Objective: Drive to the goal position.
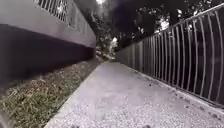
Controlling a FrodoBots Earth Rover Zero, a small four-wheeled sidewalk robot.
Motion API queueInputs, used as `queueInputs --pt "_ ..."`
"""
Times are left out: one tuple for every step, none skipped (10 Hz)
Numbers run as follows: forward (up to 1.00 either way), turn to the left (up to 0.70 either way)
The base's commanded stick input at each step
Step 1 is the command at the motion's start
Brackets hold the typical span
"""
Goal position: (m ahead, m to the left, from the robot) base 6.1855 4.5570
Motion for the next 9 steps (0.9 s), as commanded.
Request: queueInputs --pt "0.50 0.00" --pt "0.50 0.00" --pt "0.50 0.00" --pt "0.50 0.00" --pt "0.50 0.00" --pt "0.50 0.00" --pt "0.50 0.00" --pt "0.50 0.00" --pt "0.50 0.00"
